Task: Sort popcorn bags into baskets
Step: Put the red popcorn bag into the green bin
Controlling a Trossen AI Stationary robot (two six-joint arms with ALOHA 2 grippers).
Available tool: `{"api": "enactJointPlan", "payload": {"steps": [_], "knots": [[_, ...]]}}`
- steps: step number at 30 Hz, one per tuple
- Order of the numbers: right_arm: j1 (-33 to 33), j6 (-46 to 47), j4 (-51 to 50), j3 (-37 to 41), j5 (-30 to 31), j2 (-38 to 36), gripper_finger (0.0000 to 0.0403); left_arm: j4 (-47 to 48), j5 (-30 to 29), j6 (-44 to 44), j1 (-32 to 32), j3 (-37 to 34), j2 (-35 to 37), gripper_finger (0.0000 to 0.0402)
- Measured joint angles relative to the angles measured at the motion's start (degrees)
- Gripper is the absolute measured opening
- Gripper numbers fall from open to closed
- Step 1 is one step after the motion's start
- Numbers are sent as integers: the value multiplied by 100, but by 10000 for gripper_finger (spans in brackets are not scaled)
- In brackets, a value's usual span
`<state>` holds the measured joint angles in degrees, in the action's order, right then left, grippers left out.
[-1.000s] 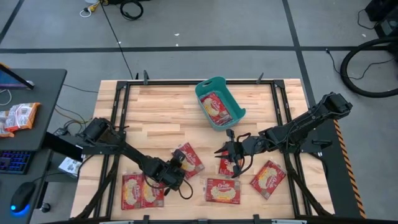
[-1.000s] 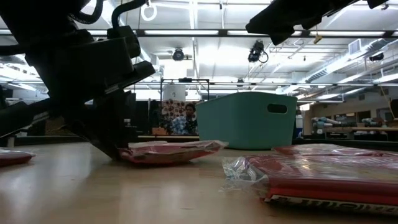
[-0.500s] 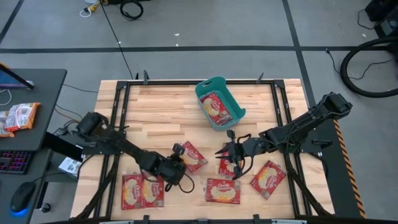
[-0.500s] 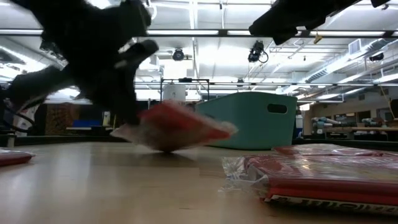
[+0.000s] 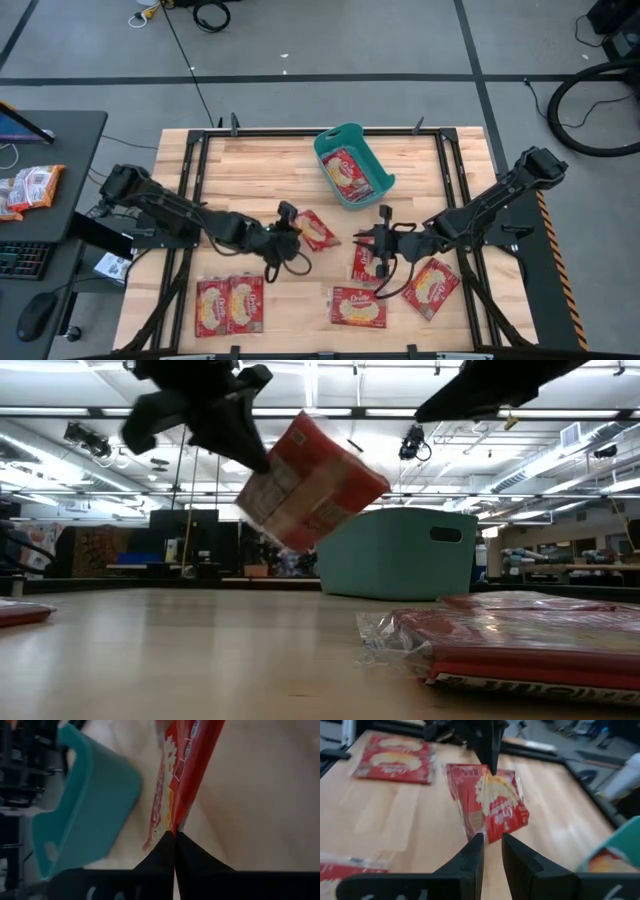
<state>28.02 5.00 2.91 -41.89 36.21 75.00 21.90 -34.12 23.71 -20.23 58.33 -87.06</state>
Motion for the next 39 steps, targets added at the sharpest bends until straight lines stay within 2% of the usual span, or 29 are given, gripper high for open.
{"api": "enactJointPlan", "payload": {"steps": [5,11,22,25,28,34,39], "knots": [[255,18,-4,0,502,-232,73,-443,-131,877,366,2,52,1],[449,63,-12,0,676,-310,73,-1292,-53,2053,762,2,52,0],[568,126,136,0,1090,-313,73,-2202,496,3381,1631,61,-13,0],[568,98,195,0,1090,-313,73,-2418,895,3596,1974,68,-89,0],[568,80,232,-2,1088,-311,73,-2748,1384,3691,2305,72,-270,0],[568,82,359,-4,1090,-310,73,-3377,1448,4431,2696,64,-759,0],[568,75,408,-4,1124,-310,73,-3746,1745,4882,2983,63,-1132,0]]}}
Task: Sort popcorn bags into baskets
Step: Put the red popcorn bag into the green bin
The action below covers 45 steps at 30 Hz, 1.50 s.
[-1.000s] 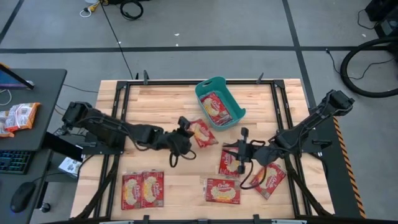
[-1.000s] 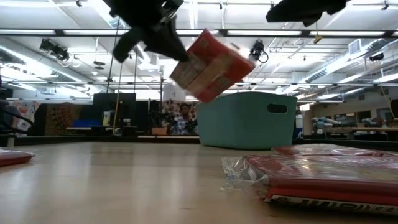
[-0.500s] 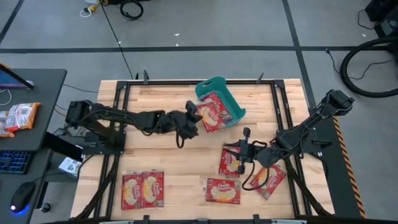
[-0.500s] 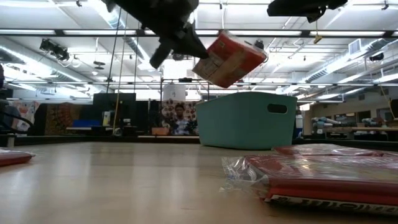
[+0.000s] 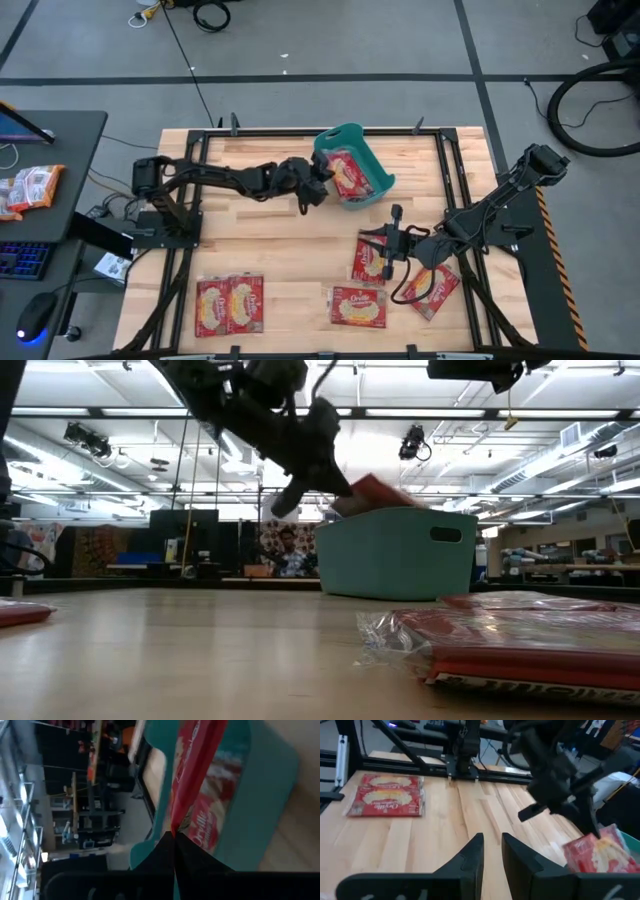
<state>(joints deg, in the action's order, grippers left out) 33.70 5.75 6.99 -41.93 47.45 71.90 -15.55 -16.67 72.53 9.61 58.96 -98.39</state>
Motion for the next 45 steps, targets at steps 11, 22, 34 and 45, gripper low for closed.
{"api": "enactJointPlan", "payload": {"steps": [11,22,34,45], "knots": [[-1,14,120,-1,49,0,73,-94,495,-146,246,0,-169,59],[-1,13,89,-1,48,2,73,121,840,-868,33,4,331,108],[-84,-46,-63,-1,-163,2,73,2676,1192,-4169,-888,9,1305,109],[-641,-583,-309,-1,-1577,21,73,4476,1397,-8218,-2428,0,1375,109]]}}
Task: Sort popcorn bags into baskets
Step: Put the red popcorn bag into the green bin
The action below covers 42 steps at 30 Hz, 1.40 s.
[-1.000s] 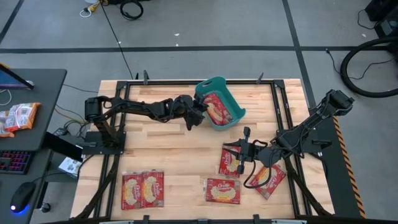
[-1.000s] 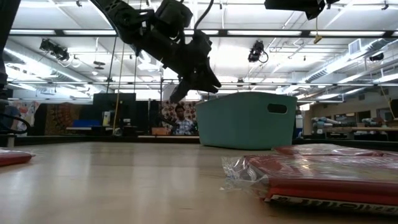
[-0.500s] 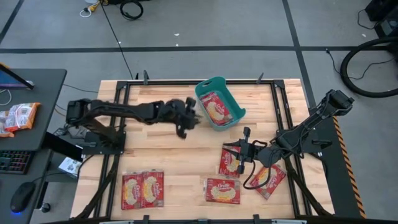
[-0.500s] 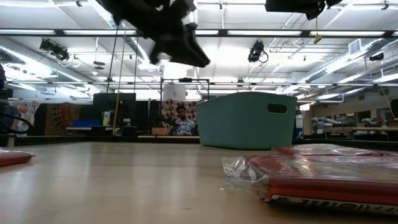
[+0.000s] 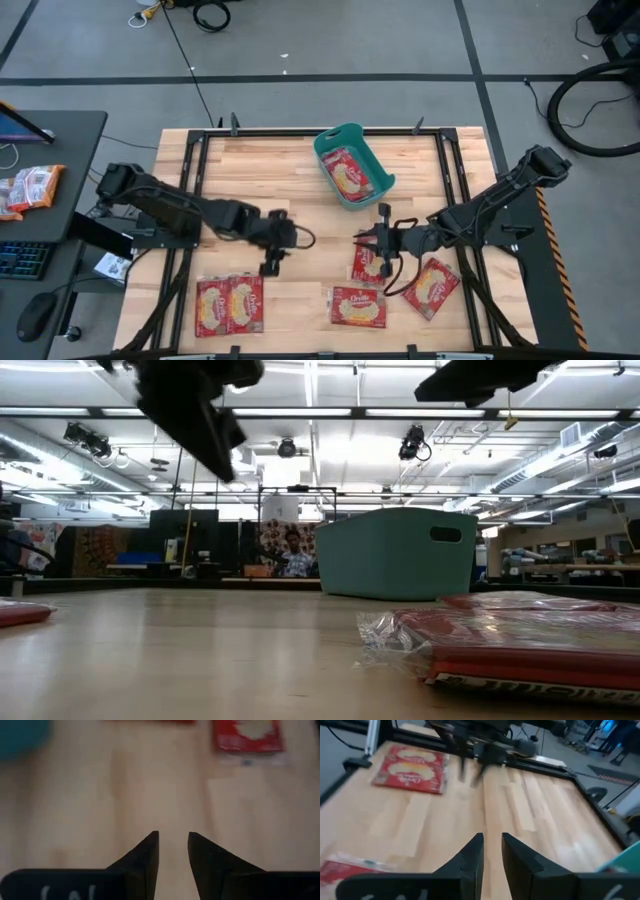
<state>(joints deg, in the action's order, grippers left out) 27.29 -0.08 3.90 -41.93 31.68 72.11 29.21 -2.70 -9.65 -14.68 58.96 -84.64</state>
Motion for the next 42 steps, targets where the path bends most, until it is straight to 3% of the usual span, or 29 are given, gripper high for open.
{"api": "enactJointPlan", "payload": {"steps": [10,22,28,31,37,42], "knots": [[-337,-1104,151,0,4,1,73,209,116,-3007,-1413,-91,-9,109],[-724,-1989,517,0,2,-1,73,146,17,-6730,-2936,-779,-11,109],[-846,-2071,689,0,-241,-1,73,217,263,-8323,-3597,-879,-234,109],[-908,-2094,727,0,-422,-1,73,303,653,-9051,-3774,-881,-532,110],[-988,-2072,840,0,-481,-1,73,194,1127,-9629,-3803,-876,-870,116],[-986,-2065,850,0,-637,-1,73,329,995,-8710,-3738,-839,-1106,121]]}}
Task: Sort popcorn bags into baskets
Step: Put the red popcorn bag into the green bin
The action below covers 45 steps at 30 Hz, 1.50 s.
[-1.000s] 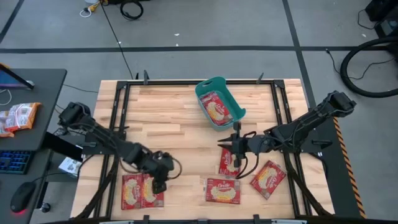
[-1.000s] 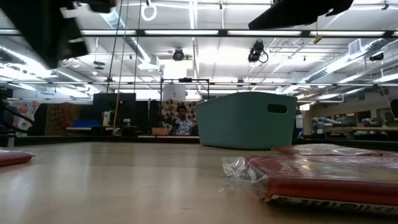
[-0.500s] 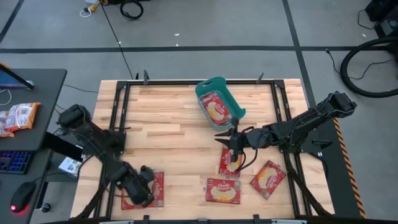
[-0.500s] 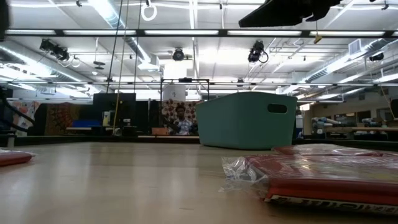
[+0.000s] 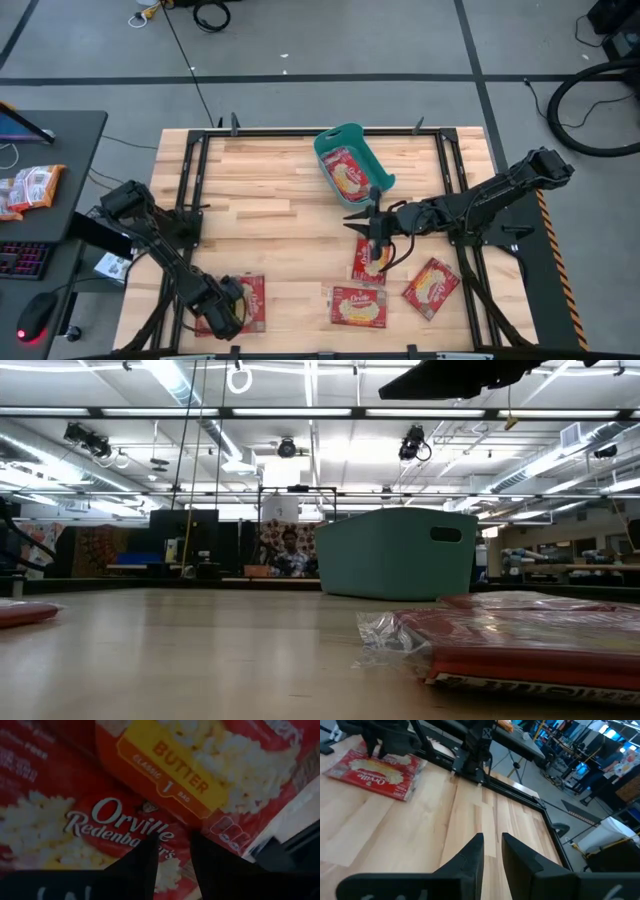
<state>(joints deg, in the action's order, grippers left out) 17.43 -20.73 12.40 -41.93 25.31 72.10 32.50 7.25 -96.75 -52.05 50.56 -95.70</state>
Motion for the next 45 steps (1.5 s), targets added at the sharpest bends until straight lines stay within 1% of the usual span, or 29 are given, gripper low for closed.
{"api": "enactJointPlan", "payload": {"steps": [2,5,7,11,12,14,17,19,21,24,28,32,34,35,38,39,43,45], "knots": [[1,0,48,0,-88,0,73,98,-245,352,91,4,-63,121],[2,0,141,0,-118,0,73,217,-914,1015,285,5,-103,121],[2,0,167,0,-122,0,73,242,-1510,1569,430,4,-123,121],[2,0,213,0,-145,0,73,369,-2938,2732,823,-35,-170,121],[2,0,210,0,-144,0,73,386,-3201,2997,933,-35,-183,121],[2,0,212,0,-145,0,73,431,-3375,3338,1128,22,-190,121],[2,0,208,0,-145,0,73,517,-3246,3880,1375,283,-197,121],[2,9,208,0,-144,0,73,752,-3110,4016,1499,527,-193,121],[2,24,209,0,-144,0,73,1008,-2982,4036,1592,743,-193,121],[2,125,206,0,-165,0,73,1274,-3013,3811,1633,1015,-181,121],[4,170,199,0,-355,0,73,1606,-2970,3727,1593,1080,-179,121],[4,173,199,0,-403,0,73,2275,-2835,3729,1540,1085,-179,121],[2,173,201,0,-403,0,73,2277,-2673,3695,1515,1083,-177,121],[4,196,195,0,-403,0,73,2263,-2494,3732,1515,1084,-176,121],[4,341,165,0,-403,0,73,2309,-1804,4305,1484,1084,-220,121],[4,362,155,0,-403,0,73,2351,-1731,4560,1438,1084,-267,121],[11,454,104,0,-449,0,73,2414,-1697,5253,1285,1084,-502,121],[11,505,88,0,-451,0,73,2407,-1791,5709,1262,1084,-652,121]]}}
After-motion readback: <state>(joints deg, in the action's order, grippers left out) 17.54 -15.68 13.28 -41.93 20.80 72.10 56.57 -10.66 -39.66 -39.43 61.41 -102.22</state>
